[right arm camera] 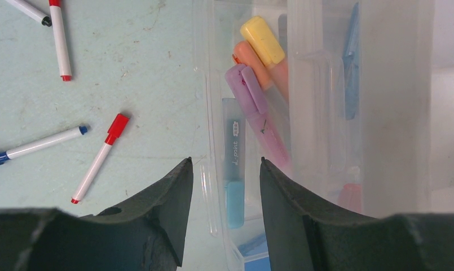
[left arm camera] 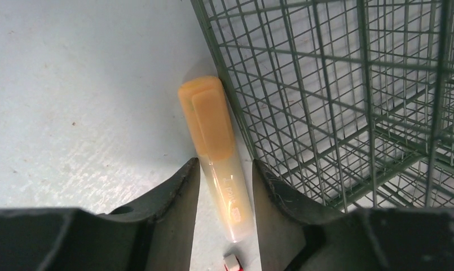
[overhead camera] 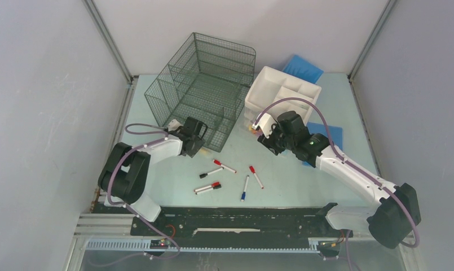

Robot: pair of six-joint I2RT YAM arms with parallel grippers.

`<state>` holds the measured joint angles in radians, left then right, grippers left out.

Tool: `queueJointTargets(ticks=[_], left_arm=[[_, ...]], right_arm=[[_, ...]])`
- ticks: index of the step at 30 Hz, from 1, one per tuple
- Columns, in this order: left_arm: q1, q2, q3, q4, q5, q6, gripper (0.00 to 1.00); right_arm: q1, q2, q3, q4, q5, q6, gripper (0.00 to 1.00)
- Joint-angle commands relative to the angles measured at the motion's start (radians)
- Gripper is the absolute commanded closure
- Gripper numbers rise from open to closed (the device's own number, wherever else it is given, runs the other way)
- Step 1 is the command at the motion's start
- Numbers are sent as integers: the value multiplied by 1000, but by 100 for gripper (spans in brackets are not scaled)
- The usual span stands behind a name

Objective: Organize the desk
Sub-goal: Pick up the stationery from the center of the board.

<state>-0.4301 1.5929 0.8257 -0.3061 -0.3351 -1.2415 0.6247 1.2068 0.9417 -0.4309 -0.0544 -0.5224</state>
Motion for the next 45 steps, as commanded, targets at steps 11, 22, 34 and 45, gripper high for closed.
queueJointTargets(ticks=[11, 22, 34, 45], left_arm=[[11, 63, 34, -139, 66, 18, 59], [10, -75, -114, -186, 22, 37, 62], [11, -82, -140, -199, 21, 65, 44], [10, 6, -87, -260, 35, 132, 55]], right_arm=[[13, -33, 45, 12, -5, -13, 45], [17, -33, 45, 12, -7, -14, 45], [20, -33, 45, 12, -10, -13, 45], [22, -35, 45, 11, -13, -15, 45]])
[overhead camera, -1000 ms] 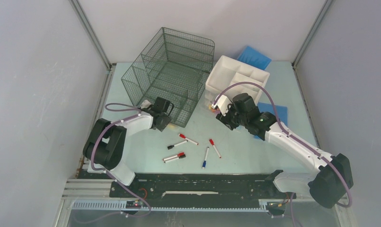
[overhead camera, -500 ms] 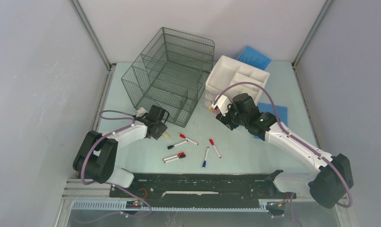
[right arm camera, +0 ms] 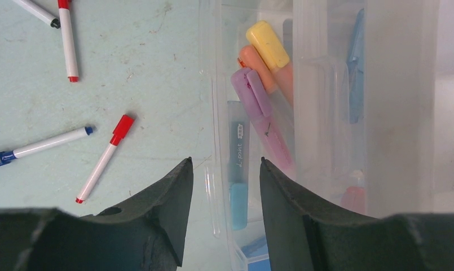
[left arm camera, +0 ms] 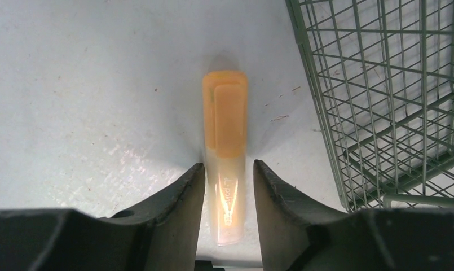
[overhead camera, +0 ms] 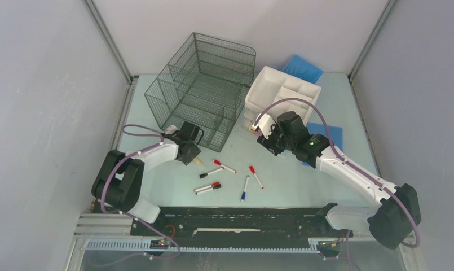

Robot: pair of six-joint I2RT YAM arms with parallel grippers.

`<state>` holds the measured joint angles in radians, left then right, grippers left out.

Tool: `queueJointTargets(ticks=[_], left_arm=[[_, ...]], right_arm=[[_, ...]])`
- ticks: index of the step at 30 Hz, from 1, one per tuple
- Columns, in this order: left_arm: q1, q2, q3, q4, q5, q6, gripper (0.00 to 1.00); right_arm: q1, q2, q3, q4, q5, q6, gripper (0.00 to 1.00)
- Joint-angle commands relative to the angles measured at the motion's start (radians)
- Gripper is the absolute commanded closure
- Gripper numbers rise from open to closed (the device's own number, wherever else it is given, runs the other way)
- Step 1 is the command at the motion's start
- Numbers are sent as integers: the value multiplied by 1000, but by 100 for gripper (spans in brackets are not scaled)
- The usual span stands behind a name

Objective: Organize the desk
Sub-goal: Pick up the stationery from the center of the board.

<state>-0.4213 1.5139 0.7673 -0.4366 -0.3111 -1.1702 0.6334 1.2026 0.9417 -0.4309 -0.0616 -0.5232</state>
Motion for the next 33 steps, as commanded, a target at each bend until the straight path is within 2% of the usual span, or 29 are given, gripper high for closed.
queueJointTargets(ticks=[1, 12, 15, 17, 19, 22, 28, 33], left_arm=[[2, 91, -23, -141, 7, 68, 56], [1, 187, -5, -168, 44, 112, 59], [1, 208, 2, -173, 55, 119, 64], [0, 205, 1, -175, 52, 121, 75], [1, 193, 1, -184, 42, 118, 86], [1, 160, -2, -195, 13, 109, 93], [1, 46, -30, -198, -56, 80, 100], [0, -72, -58, -197, -118, 80, 100]], right_arm=[[15, -31, 44, 11, -6, -14, 45], [17, -38, 45, 9, -9, -14, 45], [17, -40, 44, 9, -10, -15, 45], [17, -42, 44, 9, -14, -15, 45], [17, -44, 45, 8, -17, -15, 45], [18, -49, 44, 7, -23, -16, 45], [19, -56, 45, 3, -38, -15, 45], [20, -60, 45, -3, -60, -21, 45]])
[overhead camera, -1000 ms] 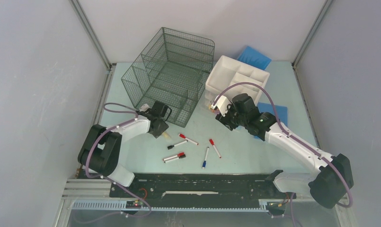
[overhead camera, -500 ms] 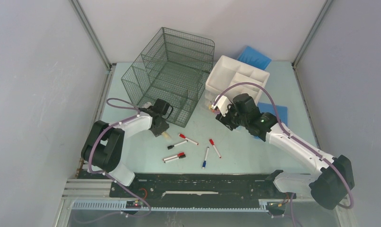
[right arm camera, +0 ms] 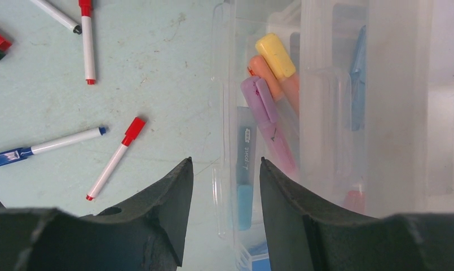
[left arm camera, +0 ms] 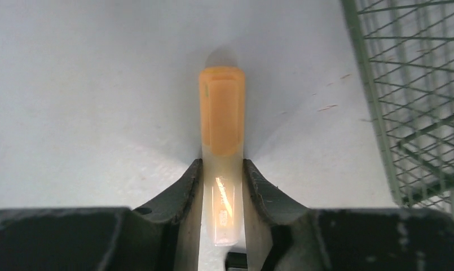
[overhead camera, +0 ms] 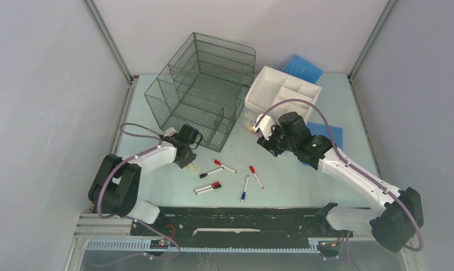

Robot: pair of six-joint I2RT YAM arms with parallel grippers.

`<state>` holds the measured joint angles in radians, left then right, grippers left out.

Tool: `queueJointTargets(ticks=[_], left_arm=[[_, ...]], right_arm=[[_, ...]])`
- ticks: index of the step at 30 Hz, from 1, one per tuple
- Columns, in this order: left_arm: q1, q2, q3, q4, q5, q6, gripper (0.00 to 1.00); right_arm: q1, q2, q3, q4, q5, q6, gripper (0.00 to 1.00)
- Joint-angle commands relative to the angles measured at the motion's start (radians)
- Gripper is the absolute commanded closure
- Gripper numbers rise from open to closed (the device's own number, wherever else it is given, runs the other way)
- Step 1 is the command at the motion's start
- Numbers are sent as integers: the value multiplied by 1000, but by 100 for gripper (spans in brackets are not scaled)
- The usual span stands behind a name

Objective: Organize the desk
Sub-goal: Pick up the stationery from the center of the board.

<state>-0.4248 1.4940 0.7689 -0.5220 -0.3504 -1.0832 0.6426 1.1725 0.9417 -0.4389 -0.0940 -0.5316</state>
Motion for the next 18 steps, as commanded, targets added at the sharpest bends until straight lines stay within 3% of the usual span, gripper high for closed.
queueJointTargets(ticks=[1, 10, 18], left_arm=[[4, -70, -65, -110, -92, -1, 100], [1, -265, -175, -6, -115, 71, 100], [-3, -718, -437, 257, -43, 177, 100]], right_arm=[[12, -32, 45, 3, -31, -14, 45], [12, -36, 45, 2, -49, -10, 45], [14, -65, 44, -7, -98, -15, 45]])
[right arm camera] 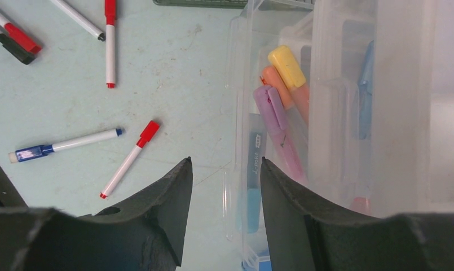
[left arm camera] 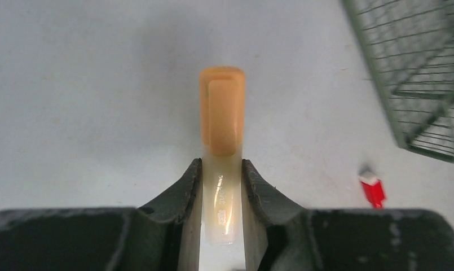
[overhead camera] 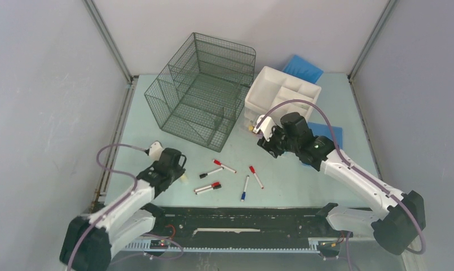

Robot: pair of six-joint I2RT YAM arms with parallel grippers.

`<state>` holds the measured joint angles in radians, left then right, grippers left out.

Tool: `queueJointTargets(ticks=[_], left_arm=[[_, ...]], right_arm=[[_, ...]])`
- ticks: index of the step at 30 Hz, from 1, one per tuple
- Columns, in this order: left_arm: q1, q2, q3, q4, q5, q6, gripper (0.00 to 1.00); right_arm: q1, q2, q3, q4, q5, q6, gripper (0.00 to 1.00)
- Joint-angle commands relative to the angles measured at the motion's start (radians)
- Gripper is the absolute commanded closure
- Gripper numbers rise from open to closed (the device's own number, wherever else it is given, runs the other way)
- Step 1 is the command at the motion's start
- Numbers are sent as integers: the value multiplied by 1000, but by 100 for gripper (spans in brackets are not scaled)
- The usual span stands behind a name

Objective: Organize the desk
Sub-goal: Pick up the stationery from the center of the board, then place the stationery in the drawer.

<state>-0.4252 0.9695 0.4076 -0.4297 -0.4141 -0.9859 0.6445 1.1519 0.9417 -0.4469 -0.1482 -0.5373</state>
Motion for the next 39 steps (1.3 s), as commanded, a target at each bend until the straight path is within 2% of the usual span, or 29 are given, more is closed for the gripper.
queueJointTargets(ticks=[1, 5, 9, 13, 17, 28, 39], left_arm=[[-3, -243, -100, 195, 40, 93, 100], [-3, -417, -194, 345, 172, 146, 100], [-3, -516, -261, 546, 305, 172, 100], [-6, -549, -300, 731, 417, 175, 100], [-49, -513, -297, 894, 487, 179, 100], [-293, -260, -151, 1157, 342, 275, 100], [-470, 49, 19, 1338, 175, 273, 100]], right_arm=[[11, -49, 45, -2, -57, -9, 45], [10, -72, 44, -18, -134, -16, 44], [-2, -88, 76, -66, -260, 11, 43], [-24, -106, 92, -94, -391, 34, 42], [-48, -114, 105, -117, -484, 48, 40], [-90, -124, 119, -133, -644, 95, 34], [-90, -103, 113, -72, -655, 209, 31]])
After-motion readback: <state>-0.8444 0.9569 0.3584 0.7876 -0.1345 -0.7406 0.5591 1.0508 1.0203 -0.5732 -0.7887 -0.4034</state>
